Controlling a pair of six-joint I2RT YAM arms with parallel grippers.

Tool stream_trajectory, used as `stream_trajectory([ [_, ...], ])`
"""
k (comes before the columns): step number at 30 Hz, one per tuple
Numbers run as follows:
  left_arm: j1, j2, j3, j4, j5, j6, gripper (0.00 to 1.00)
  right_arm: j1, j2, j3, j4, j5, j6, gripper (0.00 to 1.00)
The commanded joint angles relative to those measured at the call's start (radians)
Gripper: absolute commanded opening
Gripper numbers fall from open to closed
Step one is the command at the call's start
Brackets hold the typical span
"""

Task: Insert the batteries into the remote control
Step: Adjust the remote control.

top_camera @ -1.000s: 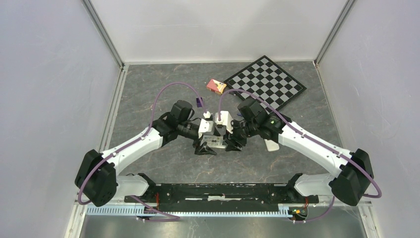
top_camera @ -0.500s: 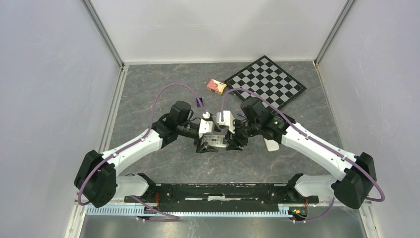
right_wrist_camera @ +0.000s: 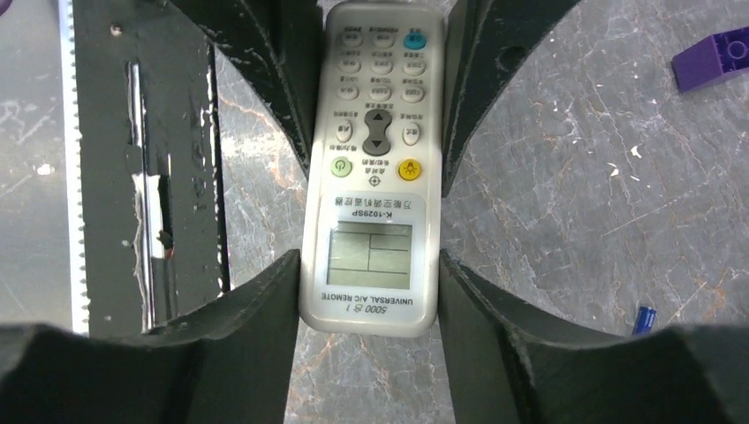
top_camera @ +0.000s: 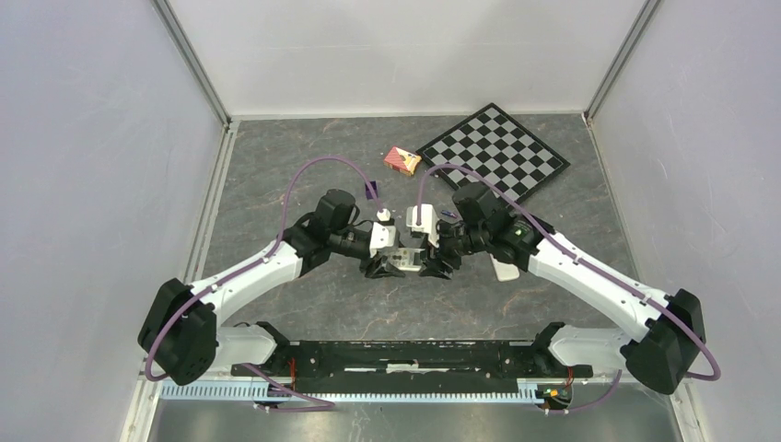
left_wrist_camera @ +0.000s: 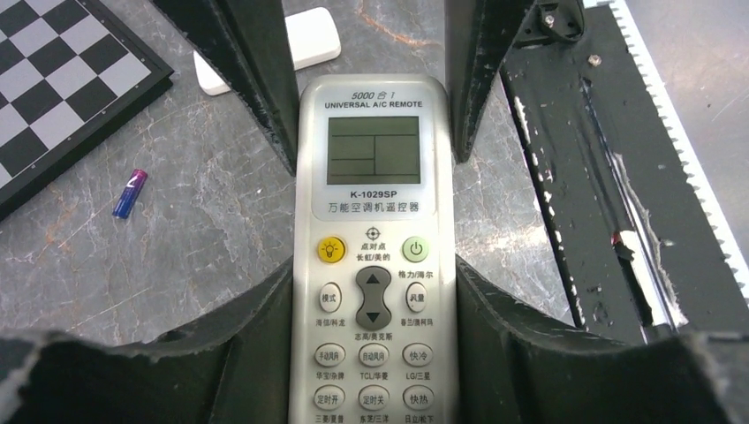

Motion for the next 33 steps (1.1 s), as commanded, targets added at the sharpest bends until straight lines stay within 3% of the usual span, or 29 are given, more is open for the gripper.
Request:
stream_trajectory([
  [1, -0.002, -0.023, -0.024, 0.170, -0.002, -0.112, 0.24, -0.015, -0.072, -0.052, 0.172, 0.000, 0.103, 0.71],
  [4, 0.001, -0.045, -0.096, 0.378, -0.001, -0.289, 0.21, -0.037, -0.140, -0.111, 0.298, -0.003, 0.194, 0.88],
  [7, 0.002, -0.068, -0.185, 0.628, -0.023, -0.522, 0.21, -0.050, -0.214, -0.173, 0.455, 0.010, 0.309, 0.98],
  [11, 0.003, -0.081, -0.261, 0.918, -0.116, -0.838, 0.21, -0.052, -0.342, -0.302, 0.767, 0.103, 0.501, 0.98],
  [14, 0.003, -0.103, -0.268, 0.977, -0.213, -1.013, 0.20, -0.053, -0.443, -0.422, 0.981, 0.195, 0.633, 0.98],
  [17, 0.003, -0.126, -0.280, 1.096, -0.222, -1.183, 0.21, -0.053, -0.530, -0.550, 1.221, 0.329, 0.793, 0.98],
  [21, 0.002, -0.127, -0.286, 1.253, -0.210, -1.346, 0.22, -0.052, -0.541, -0.667, 1.504, 0.389, 0.977, 0.98],
  [28, 0.001, -0.048, -0.259, 1.436, -0.183, -1.538, 0.22, -0.049, -0.367, -0.611, 1.784, 0.184, 1.180, 0.98],
  [33, 0.001, -0.011, -0.254, 1.500, -0.188, -1.584, 0.22, -0.045, -0.304, -0.547, 1.747, 0.166, 1.232, 0.98],
])
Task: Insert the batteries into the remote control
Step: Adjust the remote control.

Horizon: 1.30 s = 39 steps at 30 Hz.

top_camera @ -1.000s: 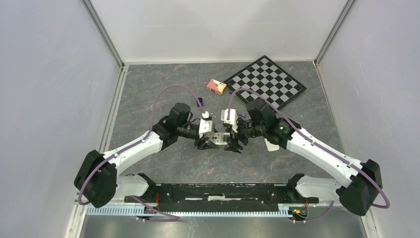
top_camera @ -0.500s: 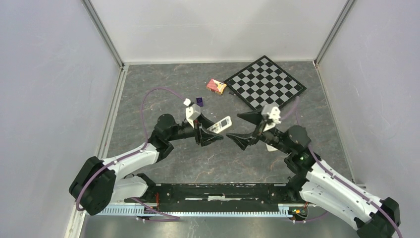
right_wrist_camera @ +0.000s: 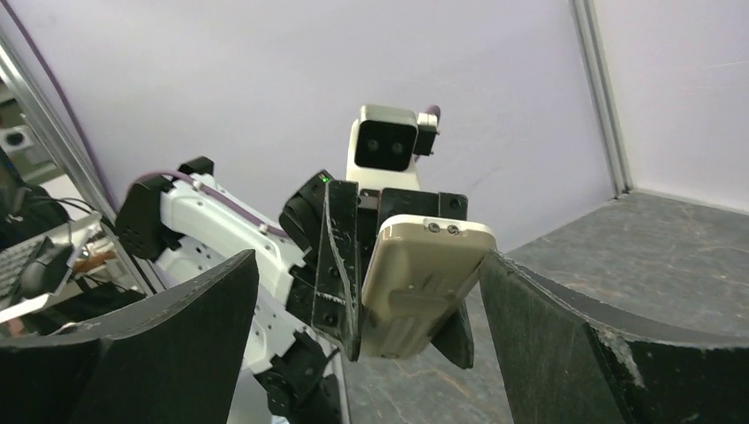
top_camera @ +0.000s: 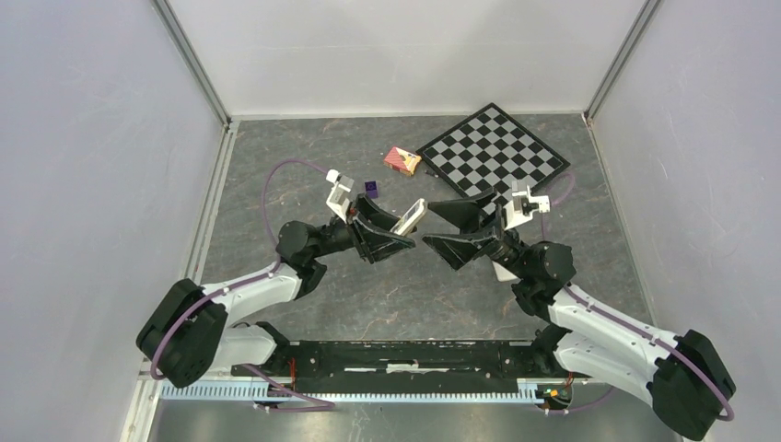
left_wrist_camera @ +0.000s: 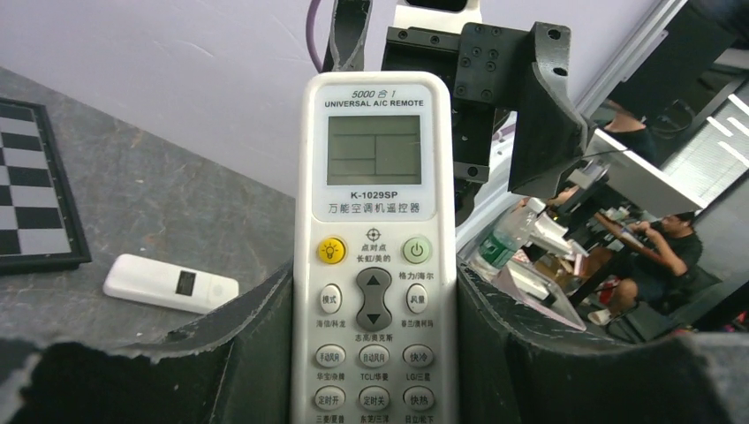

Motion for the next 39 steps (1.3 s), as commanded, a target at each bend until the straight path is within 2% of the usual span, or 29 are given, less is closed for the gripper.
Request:
stream_trajectory([
  [1, -0.001, 0.013, 0.030, 0.148, 0.003, -0.104, 0.22, 0.008, 0.025, 0.093, 0.072, -0.031, 0.089, 0.98],
  [6, -0.002, -0.012, 0.044, 0.070, 0.002, -0.063, 0.23, 0.023, 0.064, 0.166, -0.127, 0.030, 0.062, 0.98],
  [11, -0.004, -0.054, 0.048, -0.029, -0.006, 0.004, 0.24, 0.060, 0.101, 0.211, -0.210, 0.081, 0.038, 0.95],
  [13, -0.004, -0.070, 0.049, -0.066, -0.010, 0.026, 0.24, 0.071, 0.106, 0.218, -0.218, 0.100, 0.029, 0.89],
  [15, -0.004, -0.087, 0.048, -0.095, -0.016, 0.043, 0.27, 0.077, 0.113, 0.227, -0.218, 0.109, 0.027, 0.74],
  [19, -0.004, -0.120, 0.046, -0.156, -0.041, 0.070, 0.43, 0.091, 0.118, 0.230, -0.193, 0.118, 0.010, 0.47],
  [21, -0.004, -0.147, 0.056, -0.264, -0.059, 0.105, 0.63, 0.094, 0.120, 0.243, -0.216, 0.124, -0.026, 0.37],
  [23, -0.003, -0.184, 0.080, -0.409, -0.066, 0.199, 0.77, 0.094, 0.124, 0.265, -0.268, 0.130, -0.071, 0.29],
  [25, -0.003, -0.232, 0.106, -0.586, -0.116, 0.311, 0.99, 0.096, 0.121, 0.291, -0.333, 0.134, -0.109, 0.25],
  [27, -0.003, -0.280, 0.139, -0.768, -0.208, 0.397, 1.00, 0.095, 0.115, 0.322, -0.422, 0.134, -0.159, 0.25],
  [31, 0.001, -0.341, 0.264, -1.150, -0.436, 0.470, 1.00, 0.094, 0.104, 0.409, -0.641, 0.147, -0.283, 0.24],
  [33, 0.001, -0.355, 0.298, -1.270, -0.458, 0.532, 1.00, 0.093, 0.111, 0.458, -0.749, 0.151, -0.338, 0.24],
  [36, 0.000, -0.389, 0.279, -1.245, -0.437, 0.538, 1.00, 0.092, 0.142, 0.551, -0.915, 0.132, -0.396, 0.25],
  [39, 0.001, -0.408, 0.249, -1.170, -0.307, 0.551, 1.00, 0.088, 0.183, 0.647, -1.061, 0.042, -0.454, 0.25],
])
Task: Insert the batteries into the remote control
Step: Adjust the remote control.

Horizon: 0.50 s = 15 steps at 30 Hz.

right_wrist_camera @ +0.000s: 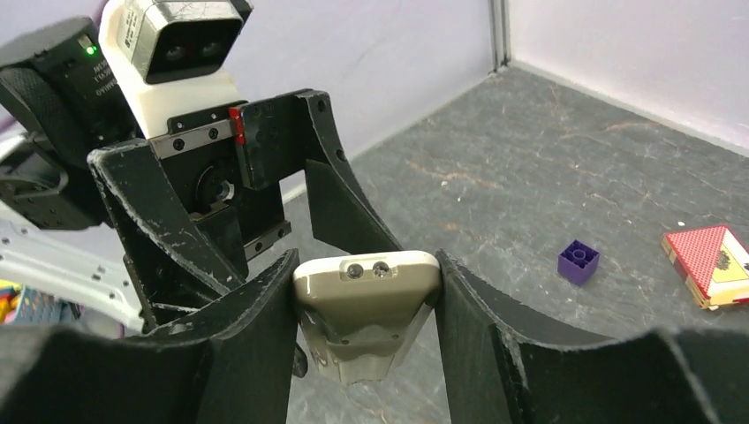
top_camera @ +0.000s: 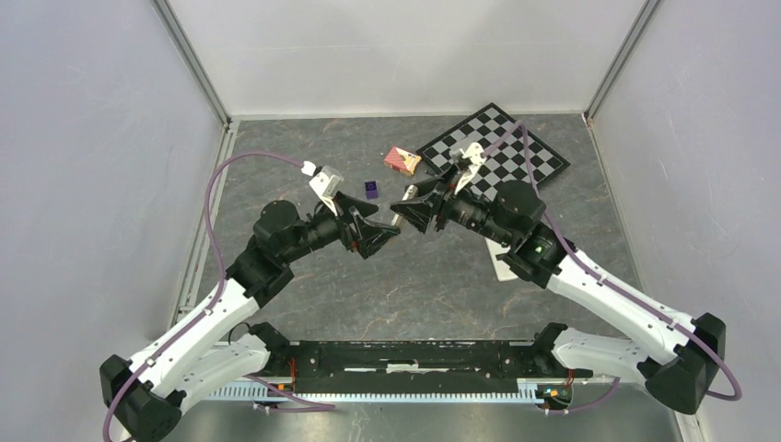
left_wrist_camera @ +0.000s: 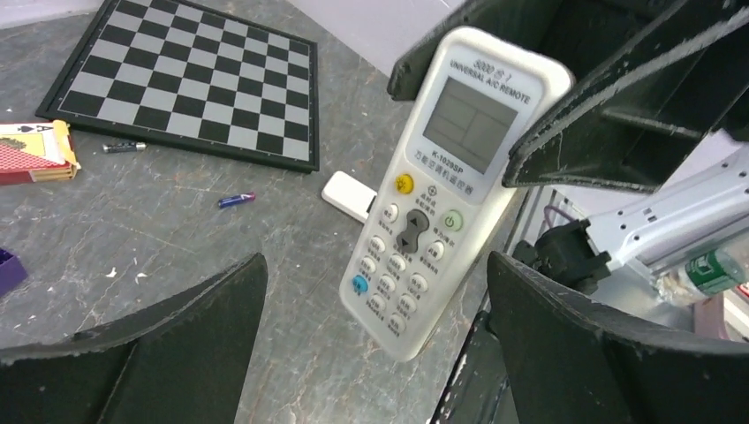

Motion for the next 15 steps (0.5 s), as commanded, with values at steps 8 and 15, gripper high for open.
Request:
stream_trajectory([
  [8, 0.000, 0.094, -0.065, 0.296, 0.563, -0.103, 0.95, -0.003, 0.058, 0.200, -0.293, -0.374, -0.222, 0.26],
  [15, -0.020, 0.177, -0.075, 0.418, 0.576, -0.213, 0.67, -0.003, 0.086, 0.204, -0.250, -0.521, -0.242, 0.26],
])
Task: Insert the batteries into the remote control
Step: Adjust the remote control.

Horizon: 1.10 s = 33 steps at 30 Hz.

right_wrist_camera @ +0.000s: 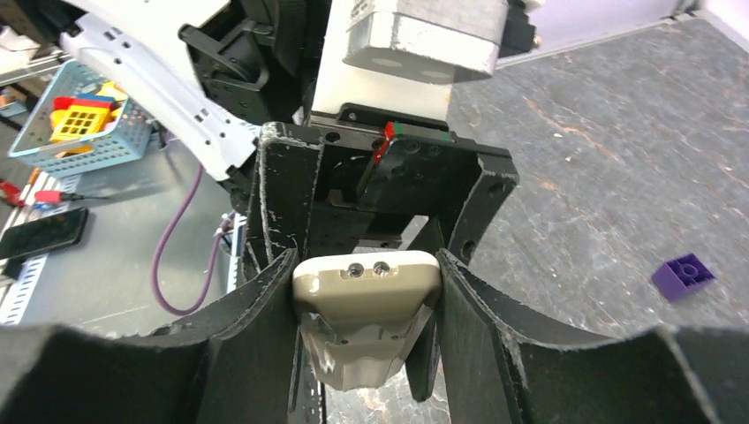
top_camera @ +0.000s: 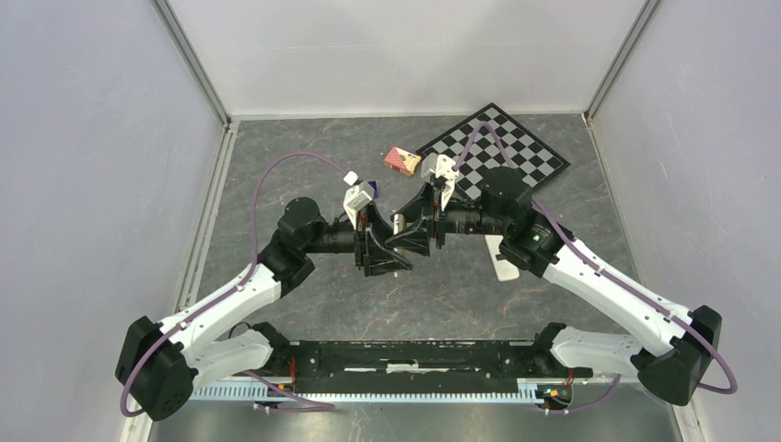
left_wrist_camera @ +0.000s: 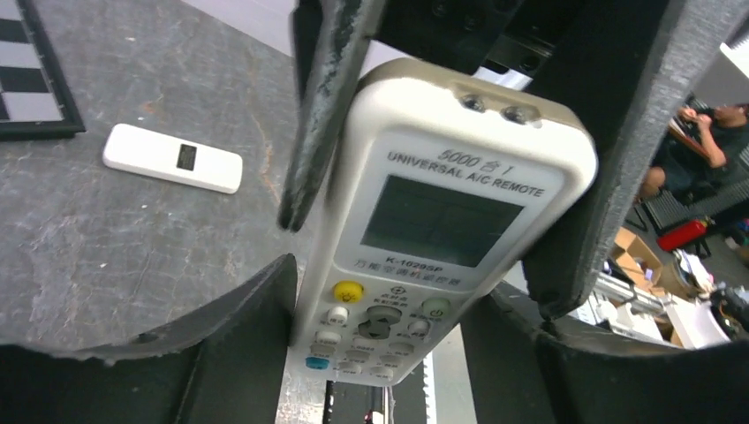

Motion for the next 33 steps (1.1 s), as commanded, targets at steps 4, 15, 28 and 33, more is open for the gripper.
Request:
stream_trajectory([
  [4, -0.012, -0.008, -0.003, 0.147, 0.070, -0.090, 0.46, -0.002, 0.021, 0.056, 0.031, -0.129, -0.040, 0.31],
  [15, -0.011, -0.041, -0.014, 0.159, -0.045, -0.085, 0.32, -0.020, -0.172, -0.124, 0.114, 0.172, -0.027, 0.98],
  [28, -0.011, -0.041, -0.032, 0.338, -0.151, -0.233, 0.33, -0.020, -0.262, -0.479, 0.528, 0.053, 0.282, 0.98],
  [33, -0.011, -0.033, -0.032, 0.355, -0.114, -0.232, 0.36, -0.020, -0.197, -0.493, 0.717, 0.030, 0.414, 0.98],
])
